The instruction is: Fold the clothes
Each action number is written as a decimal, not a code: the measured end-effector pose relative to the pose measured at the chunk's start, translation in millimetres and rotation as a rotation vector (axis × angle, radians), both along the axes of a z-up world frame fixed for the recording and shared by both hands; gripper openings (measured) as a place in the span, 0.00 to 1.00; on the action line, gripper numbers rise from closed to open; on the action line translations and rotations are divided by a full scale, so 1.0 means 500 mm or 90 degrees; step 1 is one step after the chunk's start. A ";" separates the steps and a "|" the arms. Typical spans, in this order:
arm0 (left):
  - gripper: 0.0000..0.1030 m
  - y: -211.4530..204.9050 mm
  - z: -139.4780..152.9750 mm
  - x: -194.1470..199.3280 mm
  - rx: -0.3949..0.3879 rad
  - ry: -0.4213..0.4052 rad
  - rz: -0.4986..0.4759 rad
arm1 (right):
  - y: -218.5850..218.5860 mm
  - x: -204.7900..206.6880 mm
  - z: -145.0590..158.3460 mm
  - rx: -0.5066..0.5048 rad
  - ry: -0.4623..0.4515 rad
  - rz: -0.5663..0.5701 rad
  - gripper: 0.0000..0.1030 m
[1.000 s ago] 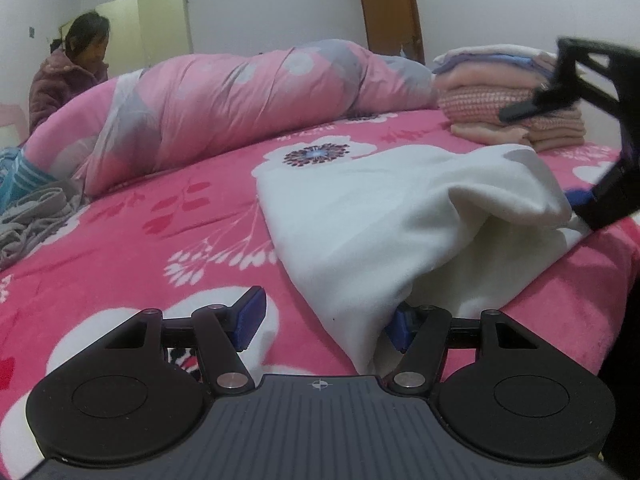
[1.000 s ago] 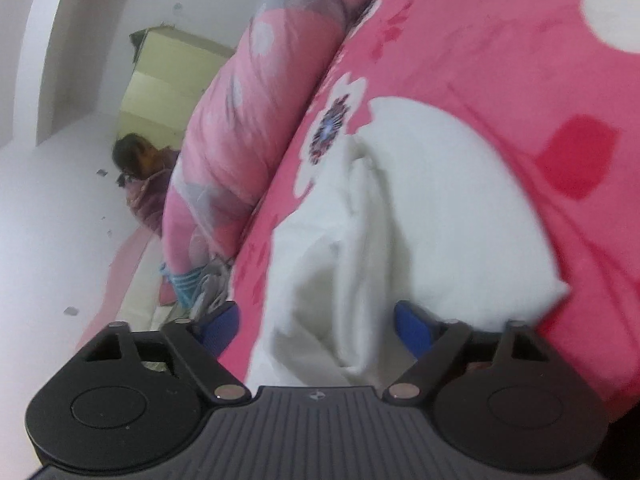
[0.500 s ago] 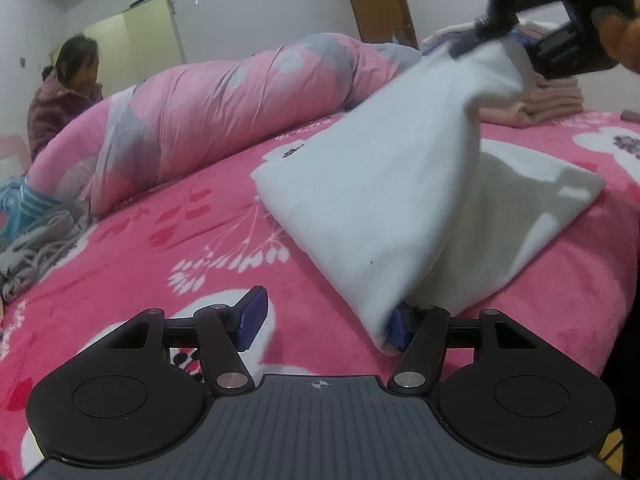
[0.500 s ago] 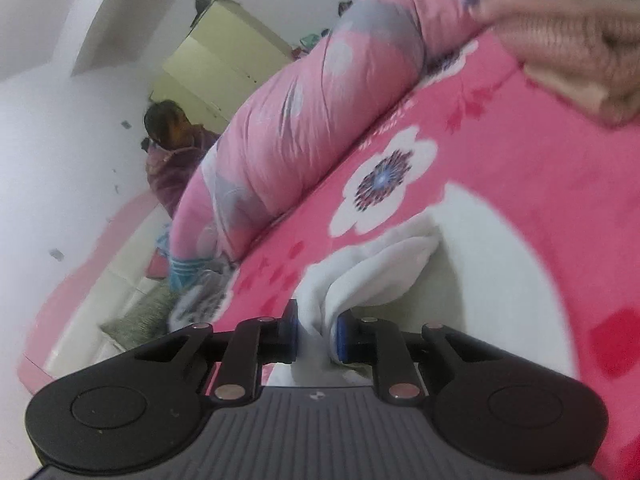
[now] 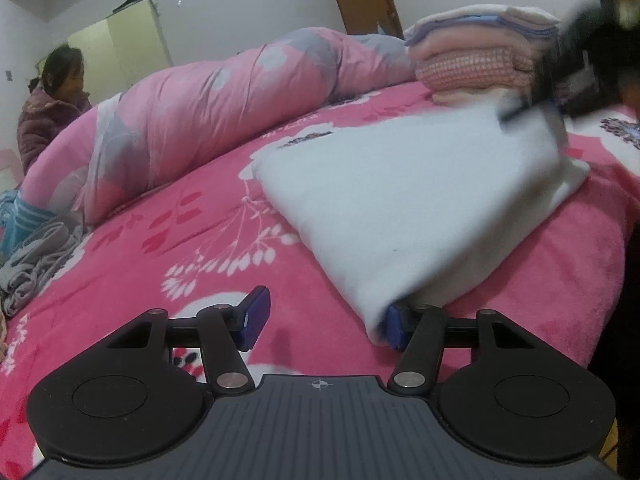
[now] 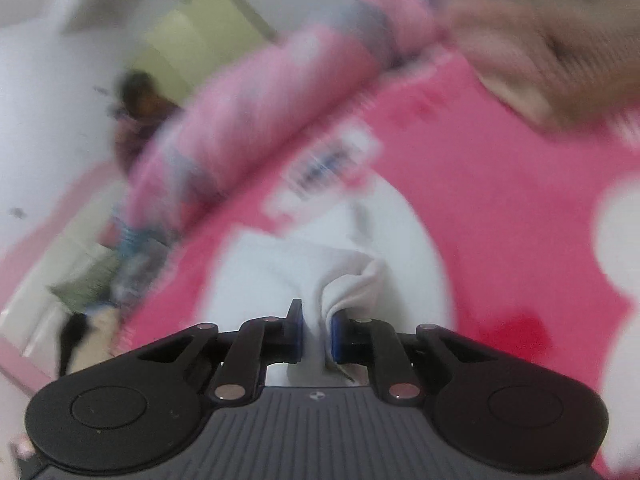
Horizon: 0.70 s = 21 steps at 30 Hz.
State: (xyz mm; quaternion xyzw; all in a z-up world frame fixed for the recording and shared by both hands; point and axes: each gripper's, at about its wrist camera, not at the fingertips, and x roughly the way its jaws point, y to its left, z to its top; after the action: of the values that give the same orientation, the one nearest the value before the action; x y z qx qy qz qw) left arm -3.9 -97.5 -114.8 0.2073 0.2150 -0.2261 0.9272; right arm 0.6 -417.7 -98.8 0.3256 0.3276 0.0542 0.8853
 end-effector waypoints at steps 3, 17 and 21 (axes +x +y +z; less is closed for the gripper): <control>0.57 -0.002 0.007 0.004 0.004 0.007 0.000 | -0.008 -0.009 0.015 0.021 -0.005 -0.006 0.12; 0.59 0.045 0.021 0.012 -0.062 0.091 -0.038 | -0.045 -0.041 -0.030 0.051 0.002 -0.022 0.22; 0.59 0.121 0.051 -0.005 -0.133 0.146 -0.046 | -0.066 -0.079 -0.005 0.027 -0.007 -0.046 0.29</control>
State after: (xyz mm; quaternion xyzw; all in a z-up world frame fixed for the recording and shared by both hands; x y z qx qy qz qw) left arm -6.2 -37.1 -89.3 0.0899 0.2871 -0.3030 0.9043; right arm -39.0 -450.6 -101.2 0.3553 0.3097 0.0310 0.8814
